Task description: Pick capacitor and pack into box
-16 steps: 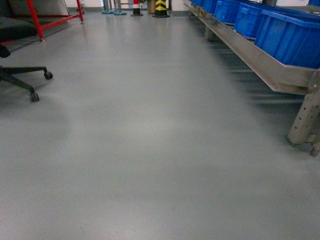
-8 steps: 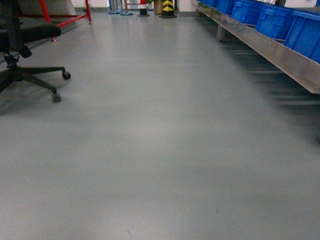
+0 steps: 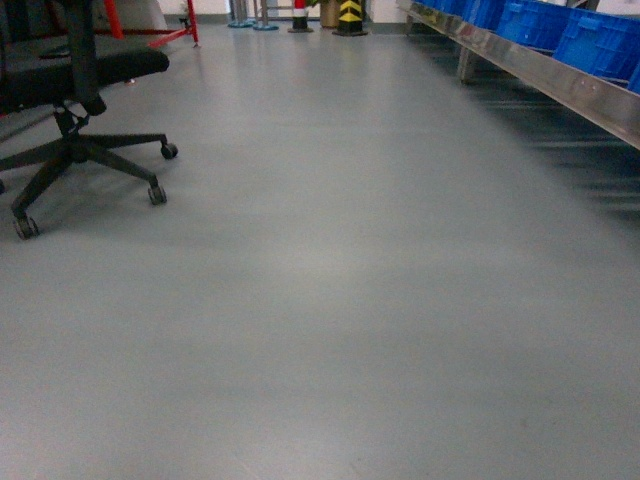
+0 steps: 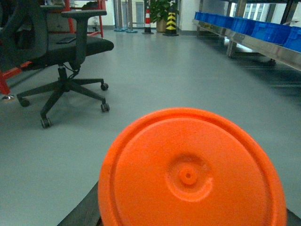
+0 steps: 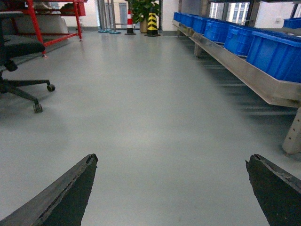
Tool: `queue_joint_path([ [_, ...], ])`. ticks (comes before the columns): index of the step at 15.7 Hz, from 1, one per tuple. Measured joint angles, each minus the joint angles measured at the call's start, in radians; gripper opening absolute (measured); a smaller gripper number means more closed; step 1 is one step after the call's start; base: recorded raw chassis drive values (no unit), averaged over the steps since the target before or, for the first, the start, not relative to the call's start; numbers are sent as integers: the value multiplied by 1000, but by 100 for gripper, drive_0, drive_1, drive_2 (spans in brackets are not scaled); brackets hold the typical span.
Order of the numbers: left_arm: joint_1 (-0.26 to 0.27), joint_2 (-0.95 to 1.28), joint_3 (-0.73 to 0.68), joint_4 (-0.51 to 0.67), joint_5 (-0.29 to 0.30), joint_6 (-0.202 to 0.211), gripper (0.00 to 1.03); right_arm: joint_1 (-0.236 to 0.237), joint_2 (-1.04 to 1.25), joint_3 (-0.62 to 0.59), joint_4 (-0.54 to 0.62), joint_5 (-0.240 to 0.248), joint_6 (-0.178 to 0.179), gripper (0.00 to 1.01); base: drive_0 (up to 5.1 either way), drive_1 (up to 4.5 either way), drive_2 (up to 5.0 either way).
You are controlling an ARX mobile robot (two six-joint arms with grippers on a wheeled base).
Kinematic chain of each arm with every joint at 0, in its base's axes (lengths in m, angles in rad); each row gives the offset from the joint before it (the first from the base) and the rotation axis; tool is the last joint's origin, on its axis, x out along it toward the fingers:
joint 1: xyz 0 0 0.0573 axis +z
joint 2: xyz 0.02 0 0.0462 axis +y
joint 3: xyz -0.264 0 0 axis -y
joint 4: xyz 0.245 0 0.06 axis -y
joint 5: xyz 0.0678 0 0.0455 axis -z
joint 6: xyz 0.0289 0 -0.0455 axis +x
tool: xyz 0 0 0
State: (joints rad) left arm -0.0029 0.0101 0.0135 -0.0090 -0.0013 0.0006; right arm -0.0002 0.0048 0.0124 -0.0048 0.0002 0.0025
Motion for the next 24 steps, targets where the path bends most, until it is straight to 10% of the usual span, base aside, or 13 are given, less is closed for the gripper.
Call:
queue_joint_path([
  [24,0,0,0,3,1,0,44,0,0,0,-1,0,0,98,-503,237,237],
])
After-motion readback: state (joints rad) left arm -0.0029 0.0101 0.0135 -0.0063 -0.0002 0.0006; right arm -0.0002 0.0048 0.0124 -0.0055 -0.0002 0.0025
